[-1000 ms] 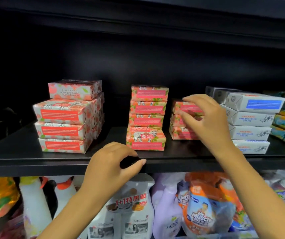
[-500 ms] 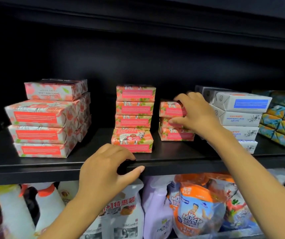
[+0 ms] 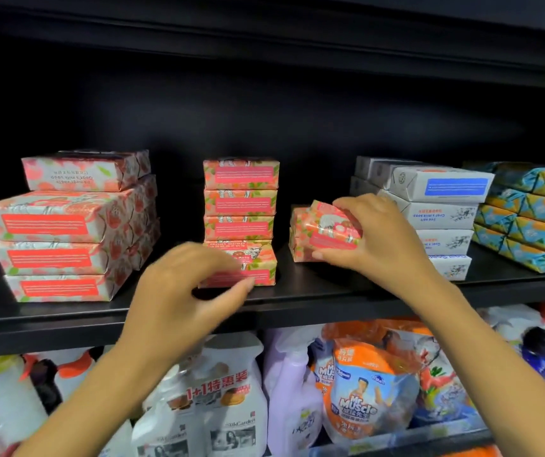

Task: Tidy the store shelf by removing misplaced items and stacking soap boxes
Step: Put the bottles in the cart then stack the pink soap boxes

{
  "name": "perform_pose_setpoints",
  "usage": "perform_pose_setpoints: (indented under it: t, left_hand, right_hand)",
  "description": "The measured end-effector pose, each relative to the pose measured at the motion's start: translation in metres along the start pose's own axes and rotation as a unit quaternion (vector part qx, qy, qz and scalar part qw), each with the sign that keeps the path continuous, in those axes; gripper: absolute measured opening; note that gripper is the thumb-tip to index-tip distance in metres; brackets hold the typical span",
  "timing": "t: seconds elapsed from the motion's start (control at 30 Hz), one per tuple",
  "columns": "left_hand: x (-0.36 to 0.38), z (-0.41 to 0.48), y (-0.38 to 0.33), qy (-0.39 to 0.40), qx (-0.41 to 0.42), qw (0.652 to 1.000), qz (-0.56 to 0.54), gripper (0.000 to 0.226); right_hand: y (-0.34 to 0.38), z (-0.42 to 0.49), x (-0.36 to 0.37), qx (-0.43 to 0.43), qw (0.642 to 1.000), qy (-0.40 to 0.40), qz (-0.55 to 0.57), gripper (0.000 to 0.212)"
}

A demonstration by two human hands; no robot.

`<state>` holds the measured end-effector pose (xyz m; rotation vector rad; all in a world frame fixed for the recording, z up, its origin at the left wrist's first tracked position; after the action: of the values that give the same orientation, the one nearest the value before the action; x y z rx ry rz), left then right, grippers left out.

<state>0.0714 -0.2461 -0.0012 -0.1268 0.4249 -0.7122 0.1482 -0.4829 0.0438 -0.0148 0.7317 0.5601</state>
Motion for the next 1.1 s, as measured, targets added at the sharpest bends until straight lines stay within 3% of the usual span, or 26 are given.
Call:
perform_pose_setpoints:
  t: [0.1, 0.17, 0.3, 0.57, 0.83, 1.0, 1.1]
  left_hand:
    - [0.012, 0.036, -0.018, 0.019, 0.020, 1.000, -0.010, 0.033]
    - [0.030, 0.057, -0.029, 0.077, 0.006, 0.997, 0.000, 0.038]
    - [0.081, 0.091, -0.036, 0.192, 0.033, 0.977, 0.081, 0.057]
    - [0.148, 0.112, -0.022, 0.302, 0.033, 0.927, 0.220, 0.063]
    - [0.145, 0.104, -0.021, 0.272, 0.017, 0.945, 0.183, 0.067]
    - [0.097, 0.087, -0.039, 0.209, 0.056, 0.967, 0.134, 0.063]
    - [0.059, 0.077, -0.038, 0.161, 0.036, 0.980, 0.107, 0.066]
  right_hand:
    - [-0.006, -0.025, -0.008, 0.011, 1.000, 0.024, -0.006, 0.082]
    - [-0.012, -0.038, -0.014, 0.018, 0.999, 0.035, -0.010, 0.081]
    - [-0.022, -0.055, -0.027, 0.034, 0.999, 0.030, -0.010, 0.078]
    - [-0.037, -0.074, -0.033, 0.053, 0.998, 0.030, -0.008, 0.079]
    - [-0.040, -0.076, -0.037, 0.052, 0.998, 0.025, 0.008, 0.078]
    - [-0.032, -0.073, -0.038, 0.023, 0.998, 0.064, -0.004, 0.079]
    - [-0.024, -0.070, -0.034, 0.002, 0.997, 0.082, -0.002, 0.081]
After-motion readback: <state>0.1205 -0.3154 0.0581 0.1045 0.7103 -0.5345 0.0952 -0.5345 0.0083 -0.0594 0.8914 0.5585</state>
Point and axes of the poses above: each hand's wrist, its own z-axis towards the middle knuckle, its own x-axis out of the palm, y = z × x, the point moved 1 cm from there along z, towards the middle knuckle, and after that the axes turned 9 degrees about -y, right-handed, at the moved point
